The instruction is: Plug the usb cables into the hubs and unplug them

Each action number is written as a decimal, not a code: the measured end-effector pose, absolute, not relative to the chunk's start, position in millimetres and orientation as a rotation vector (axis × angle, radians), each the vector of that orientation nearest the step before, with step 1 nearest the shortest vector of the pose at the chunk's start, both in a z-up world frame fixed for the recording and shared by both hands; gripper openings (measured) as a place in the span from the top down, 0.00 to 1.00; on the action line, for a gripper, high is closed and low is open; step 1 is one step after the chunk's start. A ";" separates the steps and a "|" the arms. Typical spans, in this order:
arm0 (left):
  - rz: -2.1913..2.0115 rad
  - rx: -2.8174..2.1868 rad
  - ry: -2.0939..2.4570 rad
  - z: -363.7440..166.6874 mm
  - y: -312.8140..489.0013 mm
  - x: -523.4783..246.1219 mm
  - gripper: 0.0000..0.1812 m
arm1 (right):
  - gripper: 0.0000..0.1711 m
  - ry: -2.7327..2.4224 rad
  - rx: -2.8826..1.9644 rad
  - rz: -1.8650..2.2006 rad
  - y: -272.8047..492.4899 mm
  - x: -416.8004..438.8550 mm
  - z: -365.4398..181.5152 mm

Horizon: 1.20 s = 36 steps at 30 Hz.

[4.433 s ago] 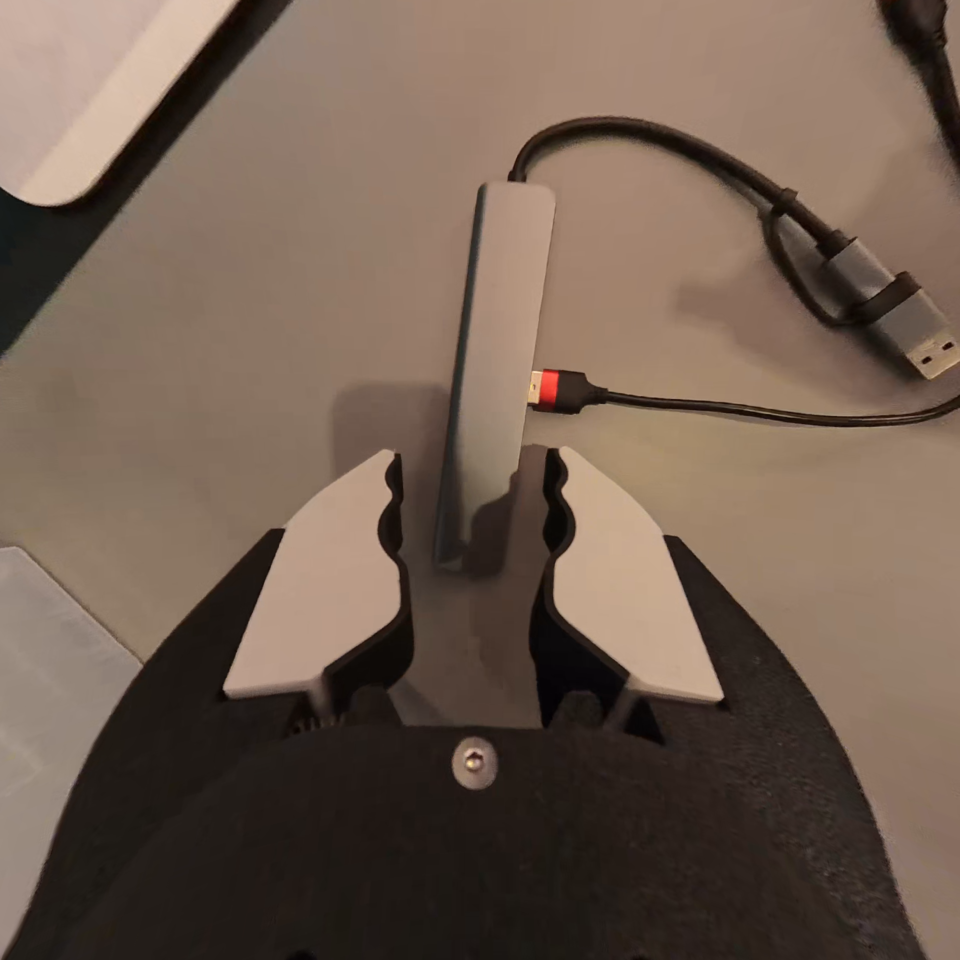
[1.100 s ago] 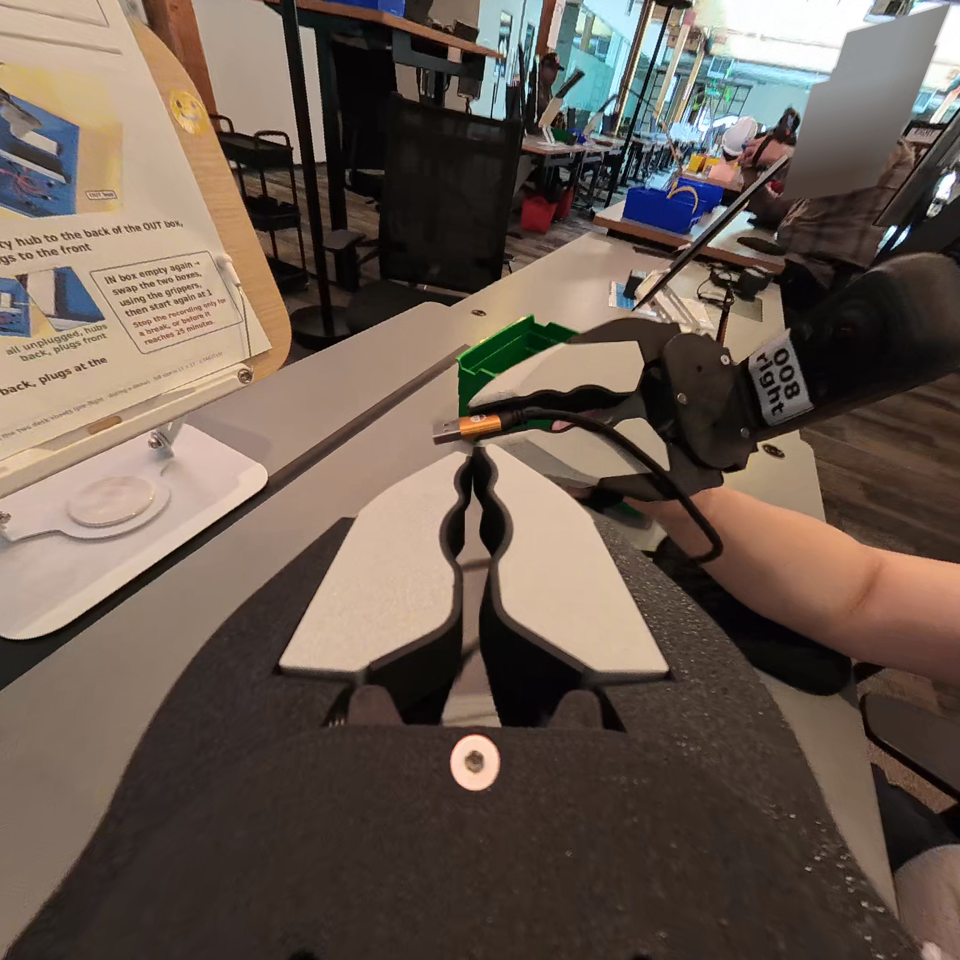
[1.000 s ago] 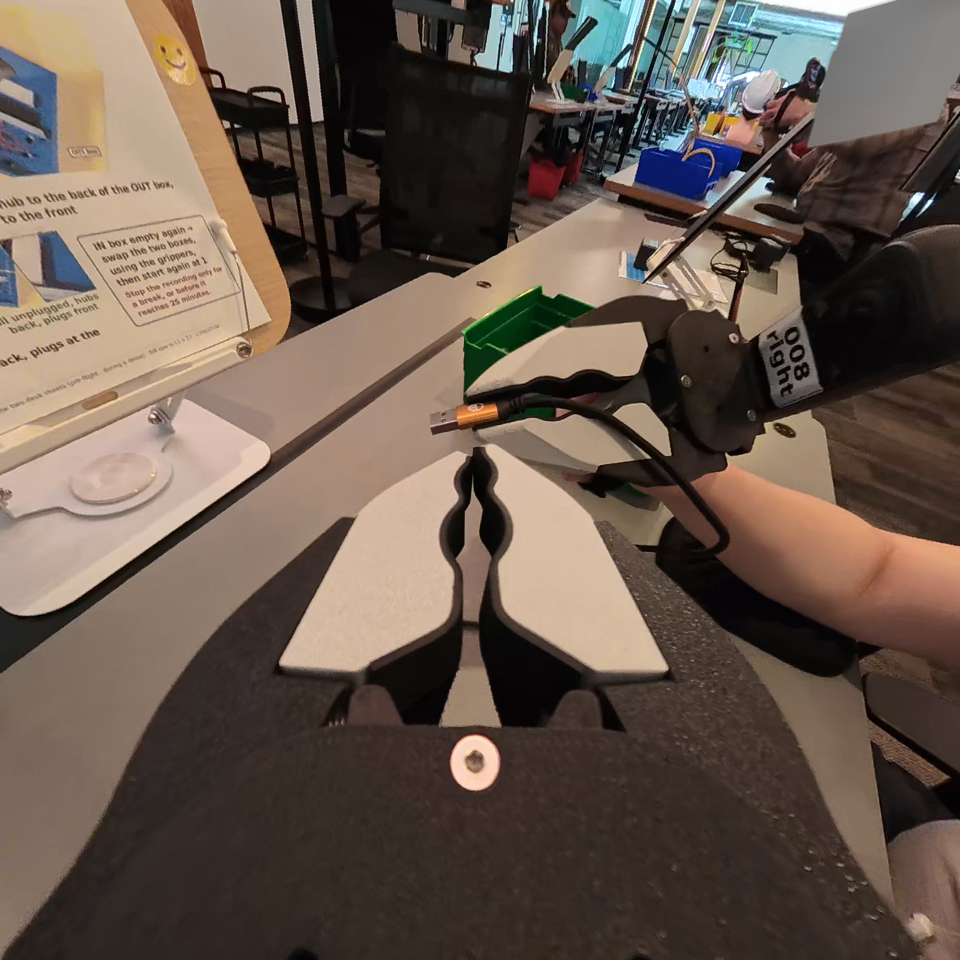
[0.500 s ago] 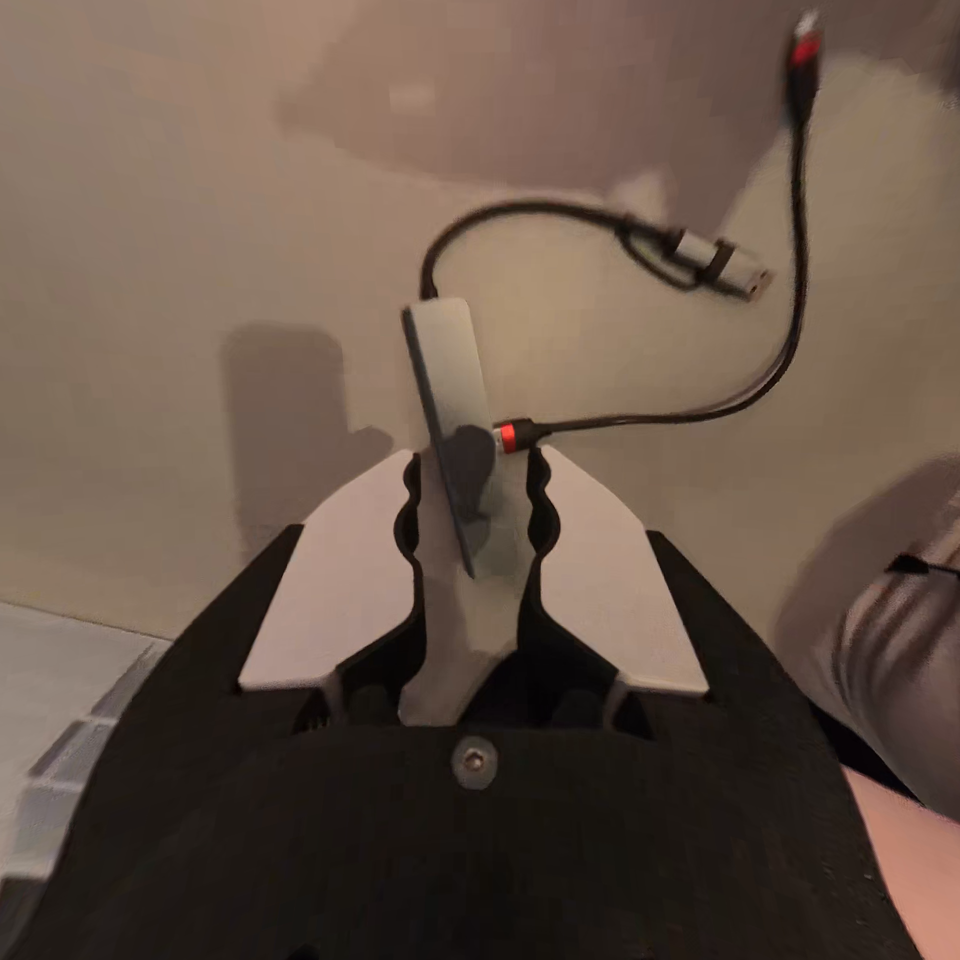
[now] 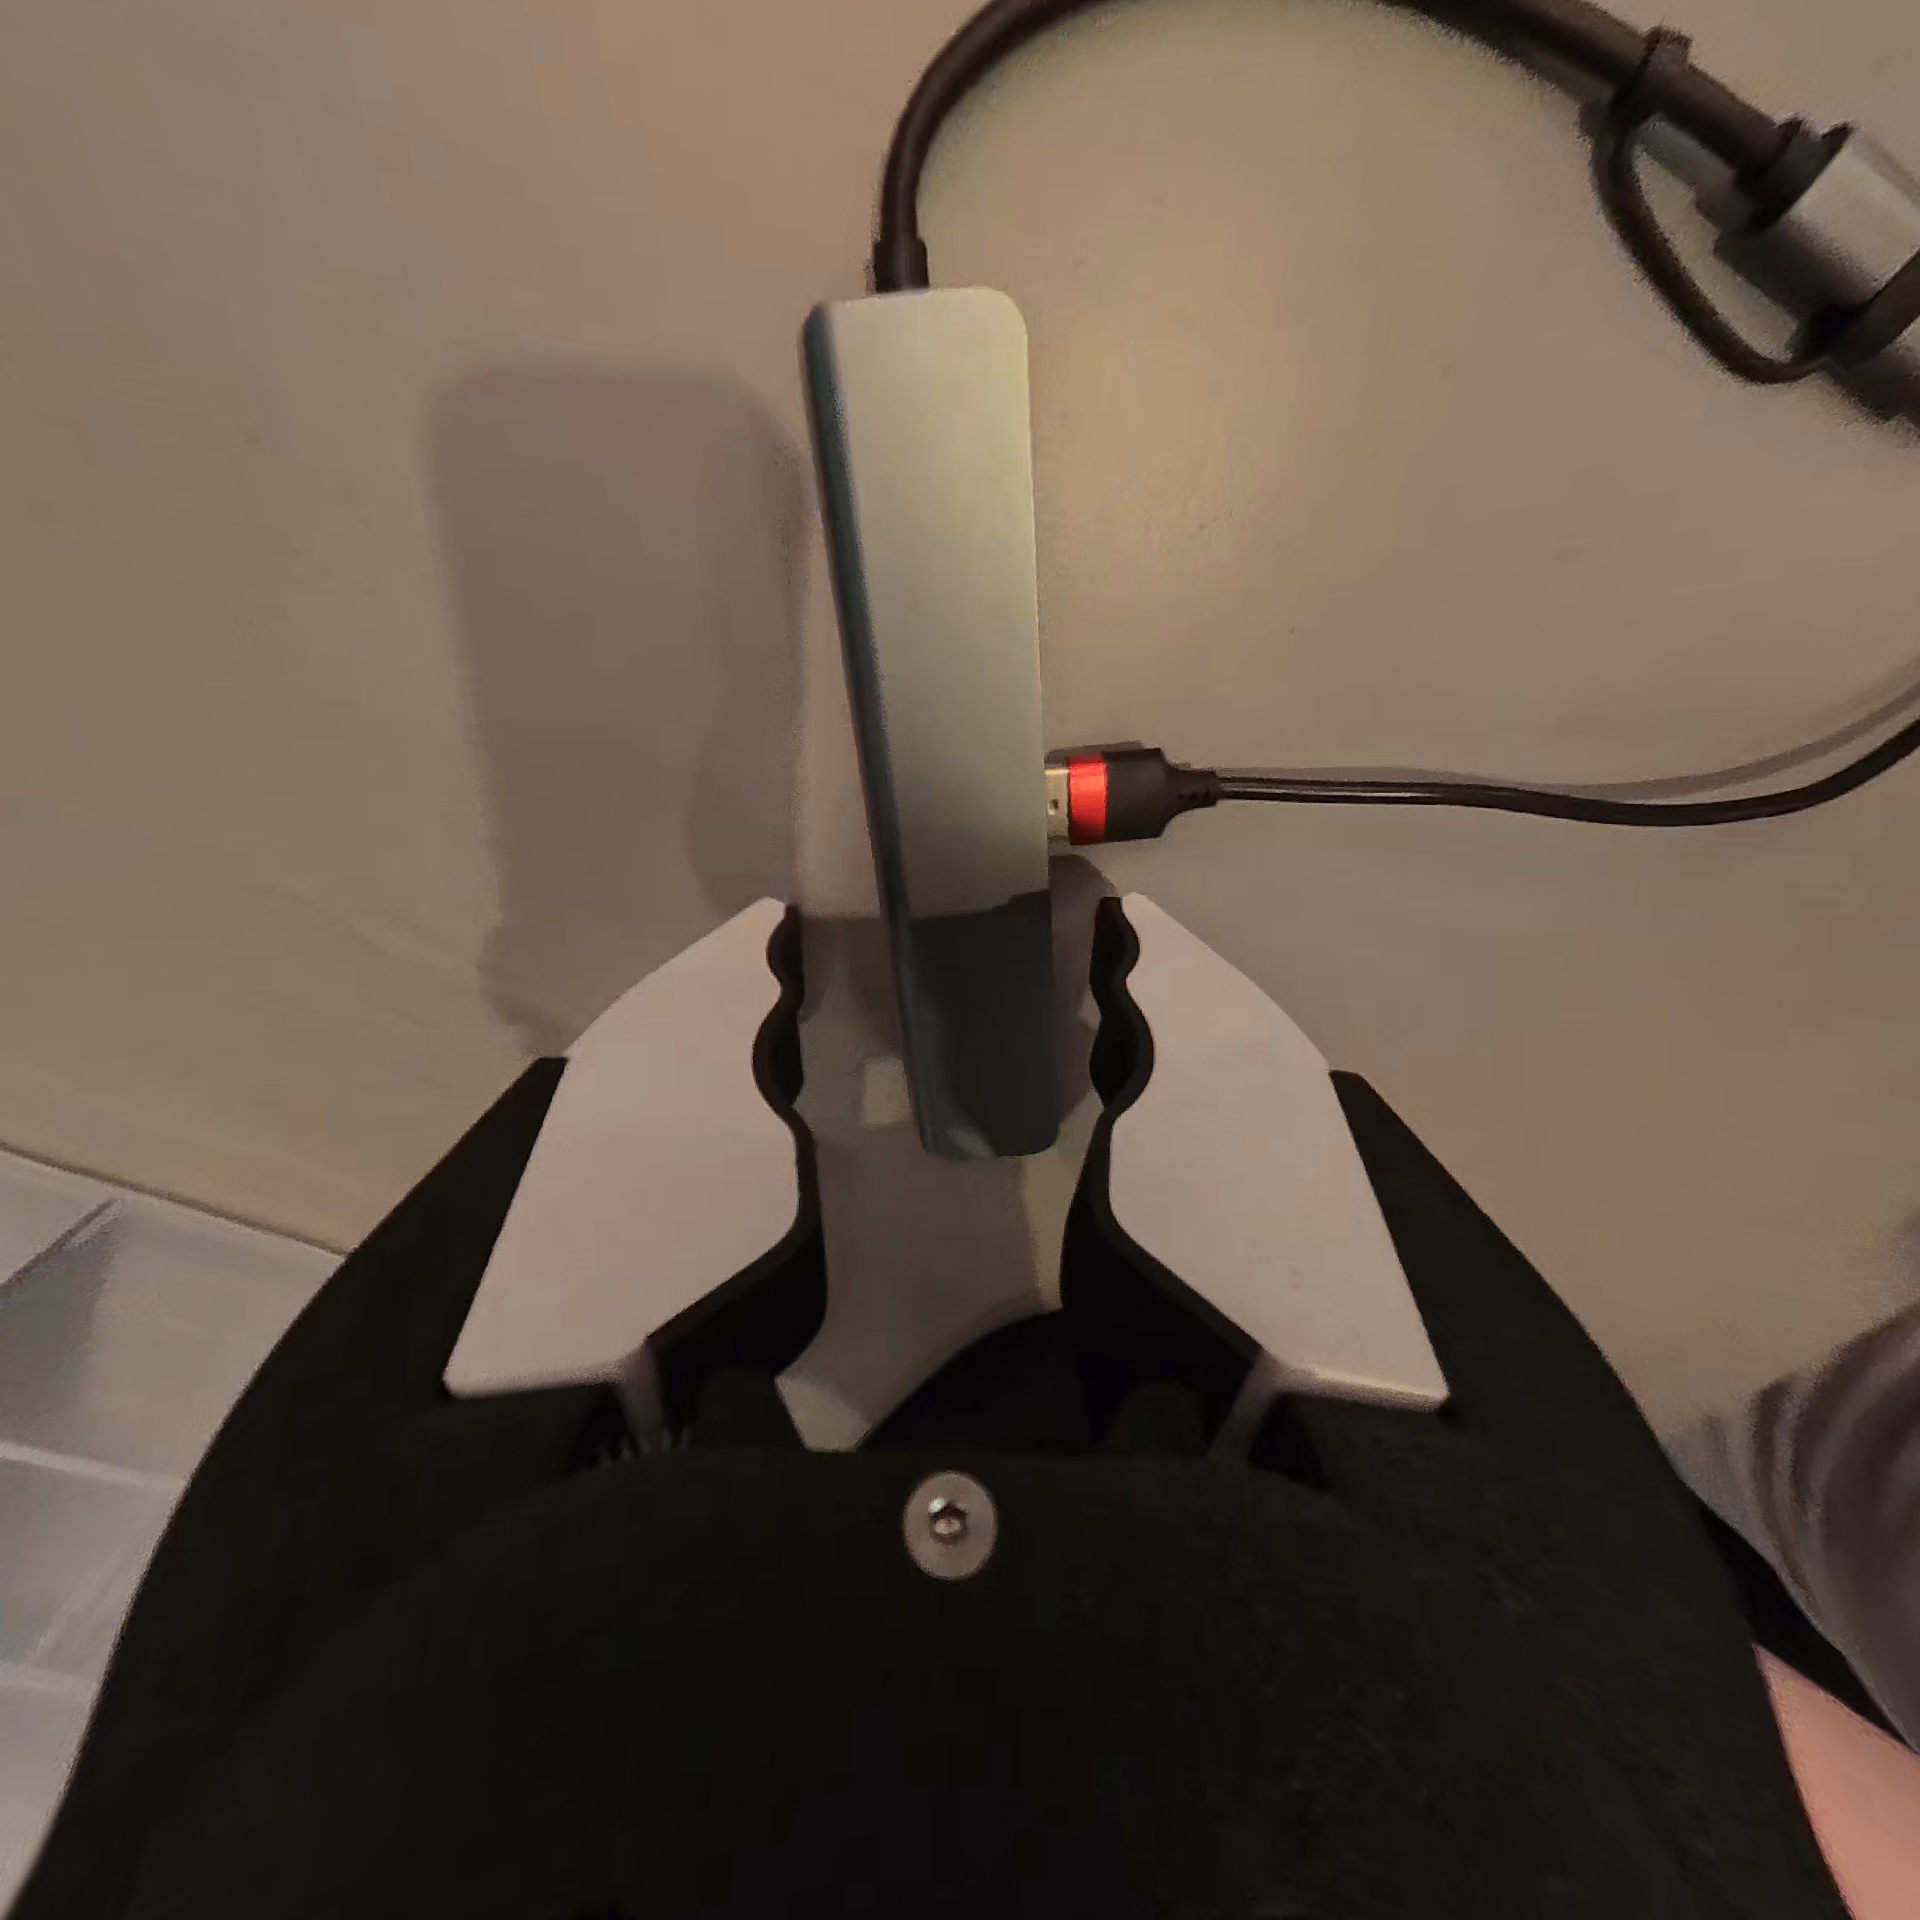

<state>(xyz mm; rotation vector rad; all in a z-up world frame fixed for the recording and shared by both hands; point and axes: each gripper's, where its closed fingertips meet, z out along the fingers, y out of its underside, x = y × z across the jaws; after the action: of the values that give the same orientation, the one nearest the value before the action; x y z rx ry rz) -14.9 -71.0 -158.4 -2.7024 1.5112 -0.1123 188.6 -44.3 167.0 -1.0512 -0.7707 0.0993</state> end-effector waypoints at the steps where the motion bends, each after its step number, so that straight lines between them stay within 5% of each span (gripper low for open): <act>1: -0.042 -2.700 1.526 -159.4 -72.9 -18.0 0.70 | 0.92 -0.760 -1.043 0.107 -46.2 191.6 170.1; 20: 0.072 -2.793 1.582 -159.3 -85.2 -26.8 0.72 | 0.92 -0.675 -0.999 0.248 -63.3 219.4 191.8; 21: 0.068 -2.789 1.581 -158.6 -83.8 -26.3 0.84 | 0.92 -0.672 -0.998 0.250 -64.0 220.4 192.5; 26: 0.023 -2.744 1.600 -158.5 -82.8 -26.3 0.84 | 0.92 -0.662 -0.985 0.273 -68.6 224.7 196.2; 36: -1.500 -2.750 0.932 -127.0 -116.0 48.0 0.84 | 0.92 -0.673 -1.053 0.297 -51.9 225.8 180.4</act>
<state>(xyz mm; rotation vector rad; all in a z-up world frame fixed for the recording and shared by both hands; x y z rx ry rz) 48.0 -116.0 -127.0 -2.7504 0.9316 -1.5002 225.8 -51.9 180.4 -1.0534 -0.6733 0.2969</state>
